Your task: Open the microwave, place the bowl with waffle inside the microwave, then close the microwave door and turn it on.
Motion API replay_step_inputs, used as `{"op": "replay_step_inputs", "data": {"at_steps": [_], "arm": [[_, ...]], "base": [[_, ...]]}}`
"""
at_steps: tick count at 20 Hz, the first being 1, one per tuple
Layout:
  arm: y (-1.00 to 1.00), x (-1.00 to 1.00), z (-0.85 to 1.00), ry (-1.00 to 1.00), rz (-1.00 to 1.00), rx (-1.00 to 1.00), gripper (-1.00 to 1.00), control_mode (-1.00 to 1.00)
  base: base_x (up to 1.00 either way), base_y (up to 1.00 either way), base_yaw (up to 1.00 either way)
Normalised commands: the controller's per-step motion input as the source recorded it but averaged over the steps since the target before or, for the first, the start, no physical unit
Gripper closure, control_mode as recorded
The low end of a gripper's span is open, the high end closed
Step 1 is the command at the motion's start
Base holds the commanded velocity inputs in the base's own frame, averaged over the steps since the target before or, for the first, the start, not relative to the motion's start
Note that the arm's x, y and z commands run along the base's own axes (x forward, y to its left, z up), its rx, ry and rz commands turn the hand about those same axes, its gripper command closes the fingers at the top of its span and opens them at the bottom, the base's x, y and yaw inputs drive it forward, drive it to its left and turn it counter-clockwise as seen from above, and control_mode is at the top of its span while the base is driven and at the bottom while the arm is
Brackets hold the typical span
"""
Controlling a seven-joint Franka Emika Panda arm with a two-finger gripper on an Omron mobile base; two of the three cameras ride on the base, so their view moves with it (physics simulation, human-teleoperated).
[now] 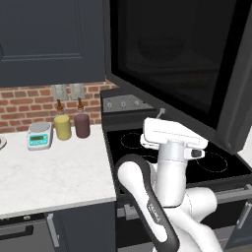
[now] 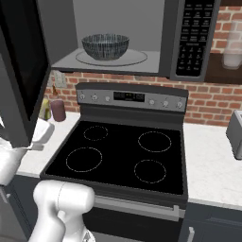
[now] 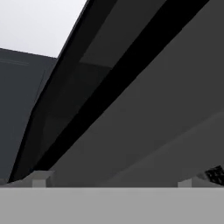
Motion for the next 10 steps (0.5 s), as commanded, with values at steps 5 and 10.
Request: {"op": "replay_step_inputs", "data": {"at_steps": [5,10], "arm": [[-0.31,0.03,0.0,-0.09,-0.26,0.37,-1.0,-1.0],[-0.29,0.14,0.01,-0.08,-0.23,0.36,-1.0,-1.0]], "base": [[0.0,0.0,0.0],[0.0,0.0,0.0]]}}
